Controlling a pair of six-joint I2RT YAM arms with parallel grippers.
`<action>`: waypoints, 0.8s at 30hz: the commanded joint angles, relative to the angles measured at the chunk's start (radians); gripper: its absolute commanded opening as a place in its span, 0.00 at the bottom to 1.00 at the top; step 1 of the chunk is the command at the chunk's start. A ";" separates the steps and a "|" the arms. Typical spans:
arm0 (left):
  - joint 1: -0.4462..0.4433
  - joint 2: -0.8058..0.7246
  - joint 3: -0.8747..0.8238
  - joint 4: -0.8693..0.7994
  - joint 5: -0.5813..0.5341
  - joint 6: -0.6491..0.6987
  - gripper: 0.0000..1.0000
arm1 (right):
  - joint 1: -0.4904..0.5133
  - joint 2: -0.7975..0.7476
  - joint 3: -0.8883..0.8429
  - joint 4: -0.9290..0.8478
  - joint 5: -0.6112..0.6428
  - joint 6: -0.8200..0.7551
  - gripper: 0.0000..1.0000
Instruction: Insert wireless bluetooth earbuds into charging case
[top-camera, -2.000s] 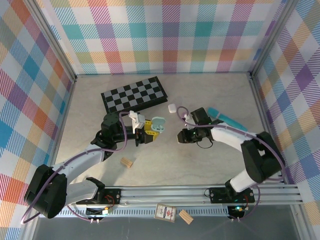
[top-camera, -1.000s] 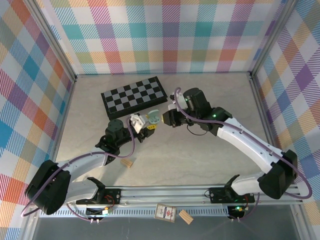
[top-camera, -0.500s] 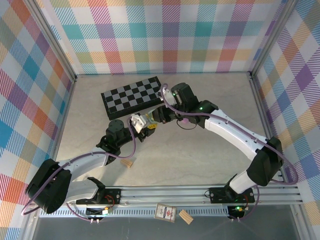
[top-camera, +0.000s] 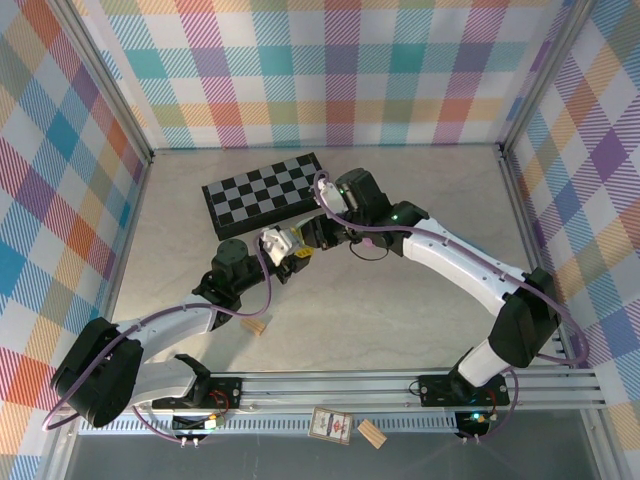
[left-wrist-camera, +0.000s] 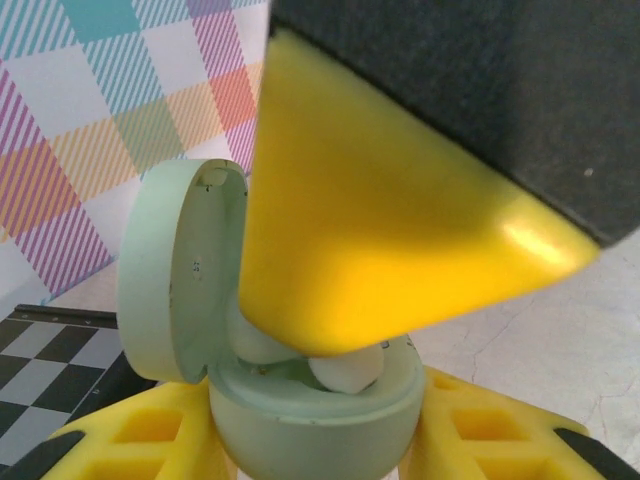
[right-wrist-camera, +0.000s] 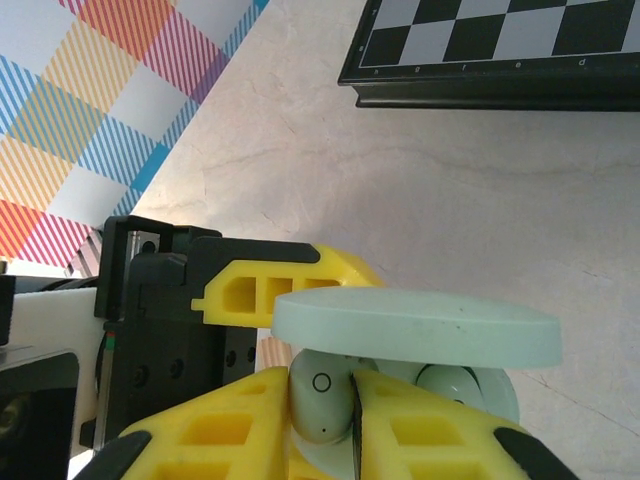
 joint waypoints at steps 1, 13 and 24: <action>-0.010 -0.026 0.013 0.072 -0.011 0.002 0.39 | 0.011 -0.002 0.017 -0.021 0.021 -0.019 0.22; -0.010 -0.022 0.019 0.072 -0.012 -0.003 0.39 | 0.019 -0.014 0.002 0.005 -0.032 -0.010 0.25; -0.010 -0.024 0.010 0.088 -0.013 -0.018 0.39 | 0.019 -0.133 -0.064 -0.019 0.039 -0.021 0.38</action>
